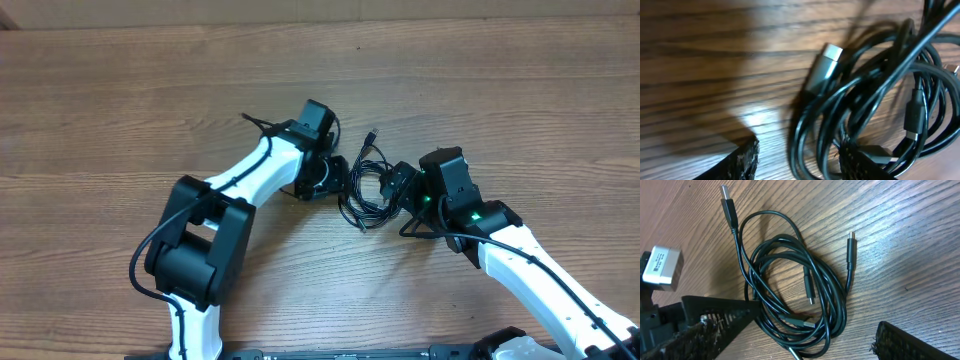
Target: Untangle cables
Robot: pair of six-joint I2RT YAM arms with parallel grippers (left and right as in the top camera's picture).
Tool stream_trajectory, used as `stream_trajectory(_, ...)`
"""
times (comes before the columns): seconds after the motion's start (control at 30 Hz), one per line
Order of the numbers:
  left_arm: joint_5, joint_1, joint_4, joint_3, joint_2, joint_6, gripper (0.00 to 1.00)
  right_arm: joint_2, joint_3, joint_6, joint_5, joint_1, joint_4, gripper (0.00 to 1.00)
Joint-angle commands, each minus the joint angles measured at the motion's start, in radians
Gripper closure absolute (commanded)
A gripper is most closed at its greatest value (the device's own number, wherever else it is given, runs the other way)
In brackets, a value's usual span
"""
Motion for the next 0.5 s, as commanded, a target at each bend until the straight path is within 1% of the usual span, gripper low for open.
stream_trajectory(0.0, -0.096, -0.03, -0.002, -0.013, 0.065, -0.022, 0.46, 0.001, 0.007, 0.001, 0.013, -0.002, 0.002, 0.0)
stream_trajectory(0.07, -0.097, -0.031, -0.001, -0.013, 0.065, -0.024, 0.46, 0.001, 0.007, 0.001, 0.013, -0.002, 0.002, 0.0)
stream_trajectory(0.1, -0.103, -0.031, 0.0, -0.013, 0.065, -0.027, 0.48, 0.001, 0.007, 0.001, 0.013, -0.002, 0.002, 0.0)
stream_trajectory(0.17, -0.125, -0.031, -0.001, -0.013, 0.065, -0.044, 0.66, 0.001, 0.007, 0.001, 0.013, -0.002, 0.002, 0.0)
stream_trajectory(0.2, -0.135, -0.031, -0.001, -0.013, 0.065, -0.044, 0.7, 0.001, 0.007, 0.001, 0.013, -0.002, 0.002, 0.0)
stream_trajectory(0.23, -0.153, -0.033, -0.001, -0.013, 0.065, -0.044, 0.71, 0.001, 0.007, 0.001, 0.013, -0.002, 0.003, 0.0)
stream_trajectory(0.3, -0.247, -0.053, -0.001, -0.013, 0.065, -0.044, 0.67, 0.001, 0.007, 0.001, 0.013, -0.002, 0.003, 0.0)
stream_trajectory(0.47, -0.351, -0.109, -0.002, -0.013, 0.065, -0.044, 0.66, 0.001, 0.007, 0.001, 0.013, -0.002, 0.002, 0.0)
